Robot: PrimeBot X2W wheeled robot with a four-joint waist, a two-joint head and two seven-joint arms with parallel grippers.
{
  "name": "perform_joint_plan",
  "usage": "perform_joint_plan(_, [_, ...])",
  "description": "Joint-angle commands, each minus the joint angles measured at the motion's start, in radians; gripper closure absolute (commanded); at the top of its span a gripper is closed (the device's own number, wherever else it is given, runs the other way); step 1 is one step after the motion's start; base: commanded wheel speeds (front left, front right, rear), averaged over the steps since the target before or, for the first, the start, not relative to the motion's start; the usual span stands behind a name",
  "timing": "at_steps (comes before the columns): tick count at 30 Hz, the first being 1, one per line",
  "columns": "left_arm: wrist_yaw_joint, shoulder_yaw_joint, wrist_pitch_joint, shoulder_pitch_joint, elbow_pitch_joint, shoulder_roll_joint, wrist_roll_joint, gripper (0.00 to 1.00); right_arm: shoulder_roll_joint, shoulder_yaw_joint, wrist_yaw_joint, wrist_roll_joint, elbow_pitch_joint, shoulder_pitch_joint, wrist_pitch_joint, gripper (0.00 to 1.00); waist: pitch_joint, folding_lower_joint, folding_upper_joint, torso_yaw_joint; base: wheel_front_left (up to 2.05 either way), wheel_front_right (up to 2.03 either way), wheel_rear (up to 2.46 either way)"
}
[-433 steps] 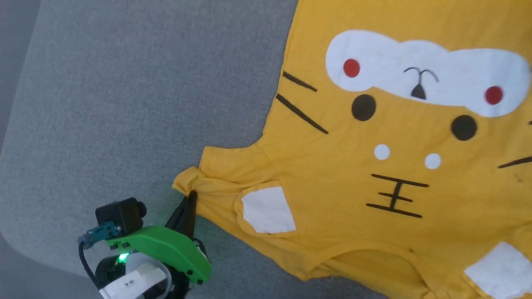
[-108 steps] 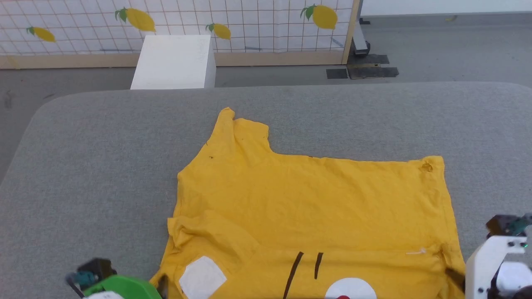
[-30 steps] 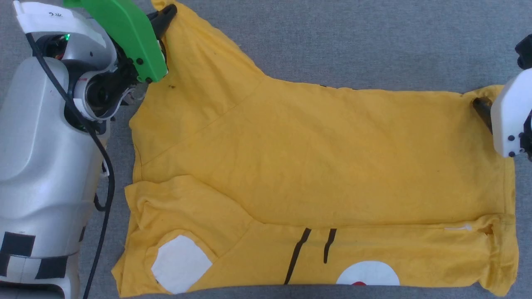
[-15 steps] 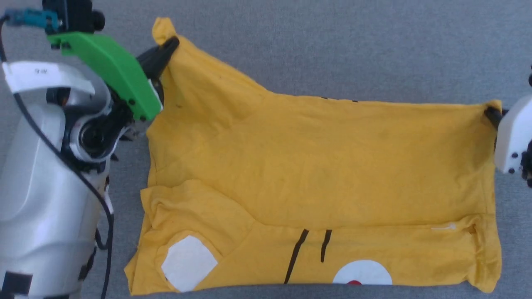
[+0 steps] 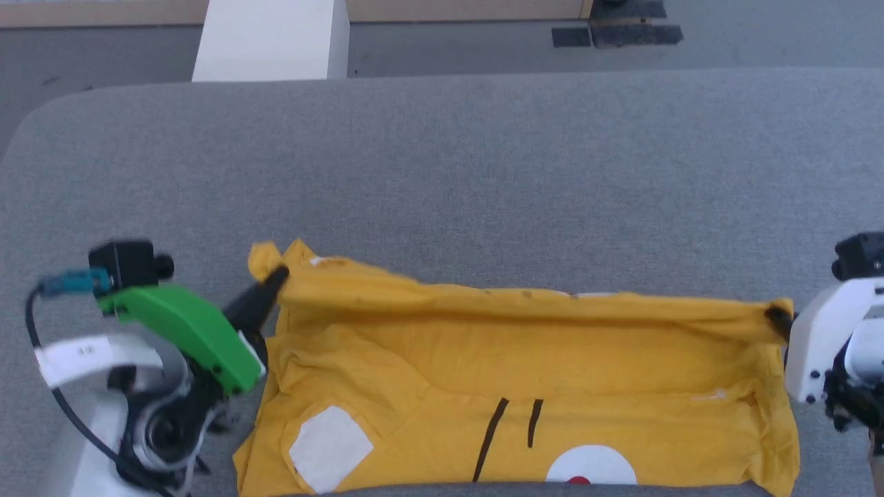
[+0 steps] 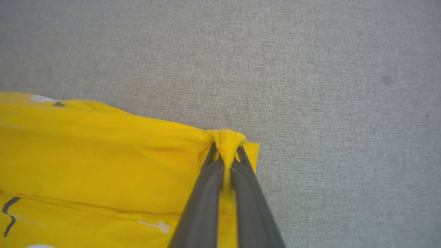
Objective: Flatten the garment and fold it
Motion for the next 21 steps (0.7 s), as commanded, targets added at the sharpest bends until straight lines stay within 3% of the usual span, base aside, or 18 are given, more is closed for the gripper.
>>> perform_joint_plan(1, [0.005,0.008,-0.016,0.049,-0.009,-0.012,-0.018,1.0,0.006,-0.004,-0.002,0.008,0.001,0.03,-0.003,1.0,-0.041,0.0001,0.0,0.005,0.0,0.0,0.0])
perform_joint_plan(3, [0.009,0.02,-0.044,0.153,-0.023,-0.033,-0.04,1.0,0.014,-0.017,-0.002,0.007,-0.006,0.089,0.003,1.0,-0.06,0.0001,0.0,0.008,0.0,0.0,0.0])
perform_joint_plan(12, [0.015,0.038,-0.069,0.286,-0.014,-0.053,-0.071,1.0,0.03,-0.023,-0.002,-0.004,-0.015,0.18,0.019,1.0,-0.073,0.0001,0.0,0.007,0.0,0.0,0.0])
perform_joint_plan(20, [0.022,0.004,-0.056,0.299,0.139,-0.088,-0.084,1.0,0.051,0.024,-0.002,-0.013,0.02,0.219,0.034,1.0,-0.092,0.0001,0.0,-0.006,0.0,0.0,0.0])
perform_joint_plan(21, [0.026,0.007,-0.056,0.298,0.157,-0.094,-0.091,0.88,0.055,0.025,-0.002,-0.008,0.023,0.22,0.031,0.68,-0.097,0.0001,0.0,-0.01,0.0,0.0,0.0])
